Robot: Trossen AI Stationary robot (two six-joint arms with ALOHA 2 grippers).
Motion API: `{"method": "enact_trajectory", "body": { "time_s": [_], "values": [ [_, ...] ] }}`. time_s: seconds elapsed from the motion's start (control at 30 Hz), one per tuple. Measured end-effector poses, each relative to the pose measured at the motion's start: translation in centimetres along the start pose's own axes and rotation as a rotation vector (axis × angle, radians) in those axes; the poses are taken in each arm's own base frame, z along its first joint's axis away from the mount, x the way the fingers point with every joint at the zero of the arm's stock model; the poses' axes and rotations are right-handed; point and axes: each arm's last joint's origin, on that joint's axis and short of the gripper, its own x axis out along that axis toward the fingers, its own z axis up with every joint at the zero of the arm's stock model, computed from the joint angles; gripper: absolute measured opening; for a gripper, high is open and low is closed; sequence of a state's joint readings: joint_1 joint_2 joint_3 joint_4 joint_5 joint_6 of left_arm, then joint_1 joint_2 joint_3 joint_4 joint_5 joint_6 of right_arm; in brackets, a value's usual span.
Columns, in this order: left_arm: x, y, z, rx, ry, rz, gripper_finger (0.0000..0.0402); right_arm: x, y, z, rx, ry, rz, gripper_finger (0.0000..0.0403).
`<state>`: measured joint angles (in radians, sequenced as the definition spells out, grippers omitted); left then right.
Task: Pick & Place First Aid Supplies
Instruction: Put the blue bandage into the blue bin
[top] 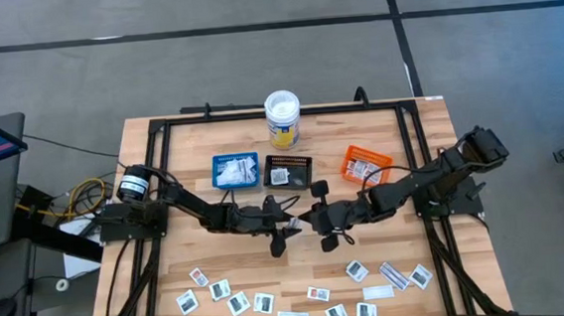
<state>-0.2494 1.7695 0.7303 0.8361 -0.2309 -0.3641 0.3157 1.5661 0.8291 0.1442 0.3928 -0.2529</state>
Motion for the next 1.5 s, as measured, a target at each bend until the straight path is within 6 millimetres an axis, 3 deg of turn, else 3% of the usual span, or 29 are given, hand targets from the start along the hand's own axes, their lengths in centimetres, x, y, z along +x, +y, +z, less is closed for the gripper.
{"method": "enact_trajectory", "body": {
  "time_s": [0.2,0.4,0.47,0.67,1.07,1.27,1.5],
  "values": [
    [0.0,0.0,0.0,0.042,-0.001,0.007,0.0155,0.0,-0.1,-0.1,0.022,0.012,-0.001,0.0],
    [0.0,0.0,0.0,0.046,0.002,0.009,0.0033,0.1,-0.2,-0.3,0.024,0.02,-0.002,0.0],
    [0.0,0.0,0.0,0.047,0.003,0.009,0.0011,0.1,-0.2,-0.5,0.015,0.046,0.003,0.0],
    [0.0,0.1,-0.1,0.048,0.007,0.012,0.0005,0.1,-0.1,-1.0,-0.001,0.092,0.013,0.0007],
    [-0.9,1.0,-1.5,0.044,0.05,0.106,0.0005,0.3,-0.7,-1.3,0.086,0.116,-0.004,0.0104],
    [-3.2,0.8,1.3,0.179,0.055,0.211,0.0005,0.5,-1.4,-1.9,0.17,0.154,-0.018,0.0126],
    [-9.3,1.4,5.7,0.262,0.086,0.531,0.0006,0.7,-1.5,-2.1,0.201,0.163,0.047,0.0128]
  ]
}}
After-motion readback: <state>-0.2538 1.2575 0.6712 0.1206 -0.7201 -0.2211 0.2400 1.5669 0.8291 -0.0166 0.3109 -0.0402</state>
